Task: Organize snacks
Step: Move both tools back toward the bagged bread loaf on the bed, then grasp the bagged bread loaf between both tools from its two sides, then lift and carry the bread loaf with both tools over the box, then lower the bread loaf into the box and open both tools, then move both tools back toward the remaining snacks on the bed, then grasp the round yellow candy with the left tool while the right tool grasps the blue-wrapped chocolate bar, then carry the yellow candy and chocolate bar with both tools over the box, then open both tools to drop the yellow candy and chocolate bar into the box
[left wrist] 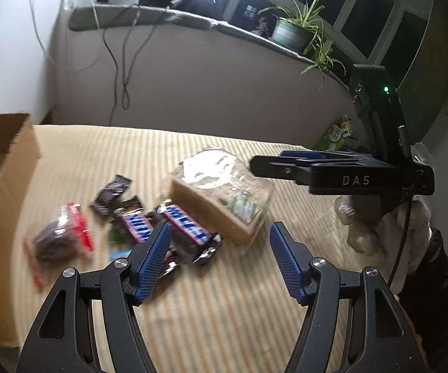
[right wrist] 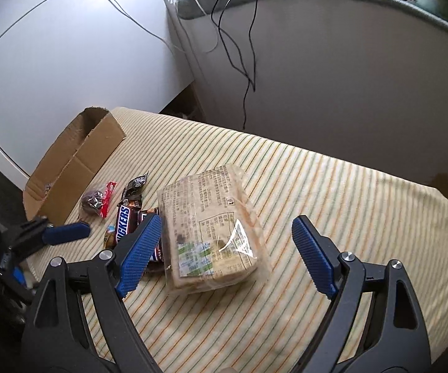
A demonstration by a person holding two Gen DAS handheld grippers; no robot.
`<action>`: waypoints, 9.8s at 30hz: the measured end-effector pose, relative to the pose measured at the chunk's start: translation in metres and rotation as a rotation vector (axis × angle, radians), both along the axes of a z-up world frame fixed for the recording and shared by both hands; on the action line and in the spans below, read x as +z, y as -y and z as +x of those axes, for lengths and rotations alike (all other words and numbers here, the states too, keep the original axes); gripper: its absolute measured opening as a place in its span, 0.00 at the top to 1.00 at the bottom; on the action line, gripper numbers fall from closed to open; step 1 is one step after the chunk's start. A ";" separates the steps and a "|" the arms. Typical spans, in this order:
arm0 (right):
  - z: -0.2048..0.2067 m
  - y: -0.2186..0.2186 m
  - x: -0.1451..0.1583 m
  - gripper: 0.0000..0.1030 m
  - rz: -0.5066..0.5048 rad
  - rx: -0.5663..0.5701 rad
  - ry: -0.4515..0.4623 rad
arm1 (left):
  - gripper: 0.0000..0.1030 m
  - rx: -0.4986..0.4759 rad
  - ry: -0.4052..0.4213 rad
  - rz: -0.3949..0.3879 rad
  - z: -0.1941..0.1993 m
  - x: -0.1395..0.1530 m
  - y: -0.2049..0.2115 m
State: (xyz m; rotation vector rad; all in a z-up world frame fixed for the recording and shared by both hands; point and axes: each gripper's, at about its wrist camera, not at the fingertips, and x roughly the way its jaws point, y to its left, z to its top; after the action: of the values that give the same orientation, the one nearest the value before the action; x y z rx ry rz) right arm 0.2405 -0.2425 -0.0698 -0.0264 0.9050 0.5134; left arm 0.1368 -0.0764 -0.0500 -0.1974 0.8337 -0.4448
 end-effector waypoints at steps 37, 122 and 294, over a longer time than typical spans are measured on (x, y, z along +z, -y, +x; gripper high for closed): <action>0.014 0.000 -0.036 0.40 0.086 0.074 -0.173 | 0.35 -0.075 -0.113 -0.041 0.054 -0.031 0.048; -0.017 -0.305 0.017 0.33 -0.014 0.334 -0.027 | 0.37 0.403 0.071 0.038 -0.033 0.008 -0.234; -0.001 -0.297 0.029 0.21 -0.151 0.279 0.136 | 0.46 0.485 0.092 0.142 -0.063 0.013 -0.241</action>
State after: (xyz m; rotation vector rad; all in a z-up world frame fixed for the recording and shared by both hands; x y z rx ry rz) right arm 0.2398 0.0544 -0.0410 -0.3247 0.8092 0.6931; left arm 0.0735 0.1649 -0.0371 -0.2373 0.6952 0.0599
